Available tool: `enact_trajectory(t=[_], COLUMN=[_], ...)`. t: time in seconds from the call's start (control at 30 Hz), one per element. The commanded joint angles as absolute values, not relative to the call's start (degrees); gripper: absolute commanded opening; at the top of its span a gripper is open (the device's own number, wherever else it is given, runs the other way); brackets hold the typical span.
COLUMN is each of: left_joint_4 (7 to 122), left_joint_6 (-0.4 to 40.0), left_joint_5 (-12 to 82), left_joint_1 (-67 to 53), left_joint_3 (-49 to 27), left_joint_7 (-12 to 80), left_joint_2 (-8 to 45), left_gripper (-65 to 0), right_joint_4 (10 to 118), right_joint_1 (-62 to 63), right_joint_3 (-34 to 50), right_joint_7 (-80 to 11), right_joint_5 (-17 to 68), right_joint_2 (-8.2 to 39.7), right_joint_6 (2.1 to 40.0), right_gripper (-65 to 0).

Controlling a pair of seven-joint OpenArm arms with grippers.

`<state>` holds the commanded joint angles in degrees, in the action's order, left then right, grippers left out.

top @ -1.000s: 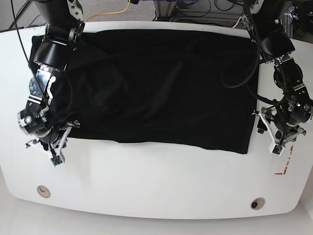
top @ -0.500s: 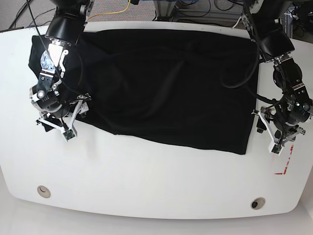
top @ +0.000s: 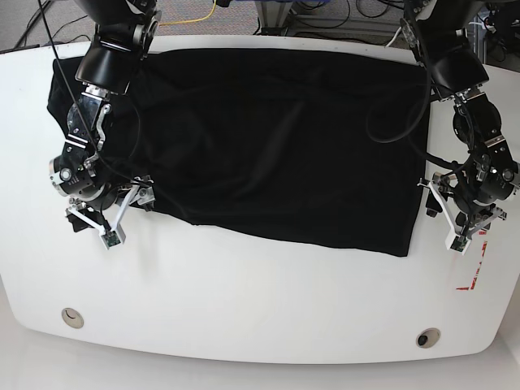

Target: Layout the t-shirt on the table in an organized manner, then fold the t-shirt properly

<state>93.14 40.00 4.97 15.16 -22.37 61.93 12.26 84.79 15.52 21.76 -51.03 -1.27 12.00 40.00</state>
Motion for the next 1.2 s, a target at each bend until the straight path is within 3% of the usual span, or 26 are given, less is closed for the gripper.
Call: enact_trajectory(t=[0.17, 0.47, 0.6, 0.63, 0.73, 0.8, 1.07, 1.2], left_joint_4=[93.1, 93.1, 93.1, 93.1, 93.1, 93.1, 93.1, 93.1], left_joint_6=[40.0, 40.0, 40.0, 40.0, 40.0, 40.0, 40.0, 40.0], left_joint_5=[4.9, 4.9, 4.9, 4.9, 4.9, 4.9, 4.9, 4.9], left_joint_1=[15.2, 15.2, 15.2, 15.2, 15.2, 15.3, 15.4, 15.4], left_joint_3=[-22.4, -22.4, -22.4, -22.4, -22.4, -22.4, -22.4, -22.4], left_joint_7=[61.9, 61.9, 61.9, 61.9, 61.9, 61.9, 61.9, 61.9], left_joint_2=[12.3, 12.4, 12.4, 12.4, 12.4, 12.4, 12.4, 12.4], left_gripper=[-30.4, -30.4, -30.4, -30.4, -30.4, -30.4, -30.4, -30.4], right_joint_4=[79.2, 78.6, 78.6, 78.6, 78.5, 78.5, 78.5, 78.5], right_joint_1=[17.2, 16.8, 16.1, 16.1, 16.1, 16.1, 15.9, 15.9], right_joint_3=[21.7, 21.5, 21.5, 21.5, 21.5, 21.5, 21.8, 21.8], right_joint_7=[-49.0, -49.0, -49.0, -49.0, -49.0, -49.3, -49.4, -49.4], right_joint_5=[-1.3, -1.3, -1.3, -1.3, -1.3, -1.3, -1.3, -1.5], right_joint_2=[12.3, 12.0, 12.0, 12.0, 12.0, 12.0, 12.0, 12.0], right_joint_6=[40.0, 40.0, 40.0, 40.0, 40.0, 40.0, 40.0, 40.0], right_gripper=[-0.8, -2.9, -17.8, -28.1, -46.1, -53.0, -41.4, -42.2])
